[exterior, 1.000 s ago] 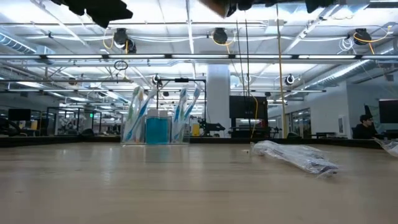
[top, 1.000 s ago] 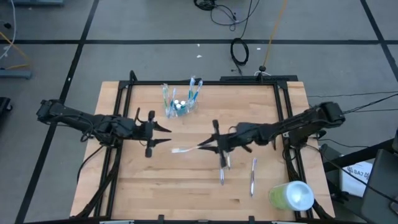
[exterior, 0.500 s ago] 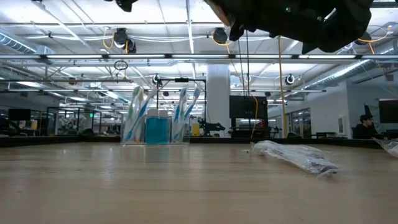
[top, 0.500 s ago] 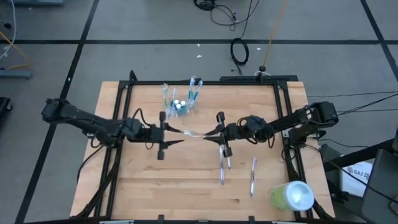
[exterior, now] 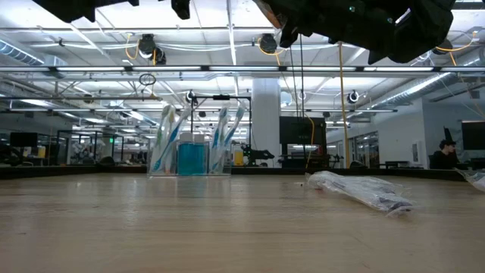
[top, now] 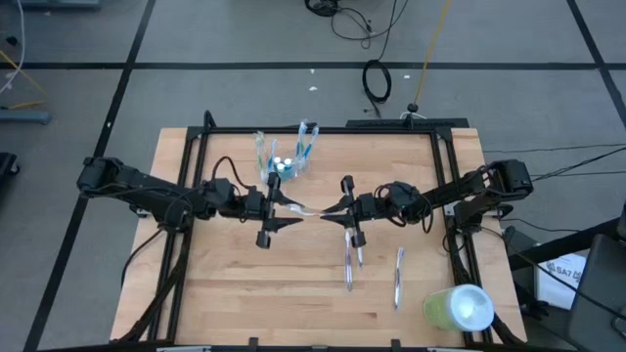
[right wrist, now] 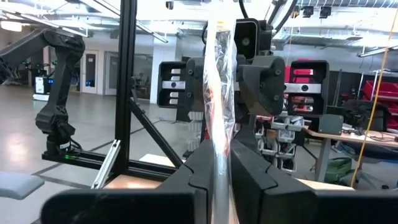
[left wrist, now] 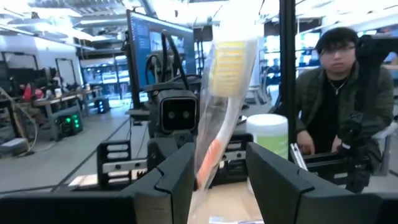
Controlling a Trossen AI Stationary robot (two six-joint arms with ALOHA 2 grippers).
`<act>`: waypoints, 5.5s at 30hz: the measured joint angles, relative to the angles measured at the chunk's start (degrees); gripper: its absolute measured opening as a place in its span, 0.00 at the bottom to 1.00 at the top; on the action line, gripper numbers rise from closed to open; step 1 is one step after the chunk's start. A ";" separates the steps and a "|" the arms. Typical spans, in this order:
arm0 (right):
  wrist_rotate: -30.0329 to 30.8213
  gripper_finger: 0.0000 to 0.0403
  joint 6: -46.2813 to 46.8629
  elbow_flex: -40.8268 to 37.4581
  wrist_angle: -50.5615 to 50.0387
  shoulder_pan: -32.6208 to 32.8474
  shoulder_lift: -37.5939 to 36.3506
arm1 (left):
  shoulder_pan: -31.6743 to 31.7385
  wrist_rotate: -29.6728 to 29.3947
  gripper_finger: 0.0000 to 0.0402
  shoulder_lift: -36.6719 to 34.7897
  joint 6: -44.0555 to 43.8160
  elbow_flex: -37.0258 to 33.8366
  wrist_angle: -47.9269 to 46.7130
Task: Pick & Place toothbrushing station
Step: Put the orange toothbrush into the transparent organizer, then put the bottom left purple toothbrush into the transparent organizer
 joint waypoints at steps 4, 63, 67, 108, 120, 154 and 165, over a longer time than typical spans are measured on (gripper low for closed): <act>0.17 0.06 0.02 0.02 -0.04 -0.02 0.00 | 0.13 1.00 0.38 1.07 -0.13 0.01 3.69; 20.87 0.36 1.29 0.06 -10.60 -0.34 -0.02 | 0.34 -32.51 0.05 -9.25 -10.27 5.73 -37.13; 20.79 0.36 1.64 0.04 -12.36 -1.05 -0.02 | 2.02 -43.70 0.02 -13.76 -16.29 5.73 -47.54; 20.81 0.36 1.70 0.04 -11.91 -1.16 -0.02 | 23.52 -35.56 0.04 3.96 -34.81 4.20 -56.52; 20.81 0.36 1.70 0.02 -11.72 -1.16 -0.02 | 24.96 -32.73 0.27 4.61 -31.87 4.20 -56.73; 20.70 0.35 5.84 0.02 -11.78 -1.54 -0.02 | 17.80 -26.89 0.50 -2.42 -34.26 17.35 -83.78; 13.12 0.39 8.73 1.56 -17.09 -2.20 -0.07 | 2.83 -38.29 0.50 -14.16 -34.47 16.97 -85.90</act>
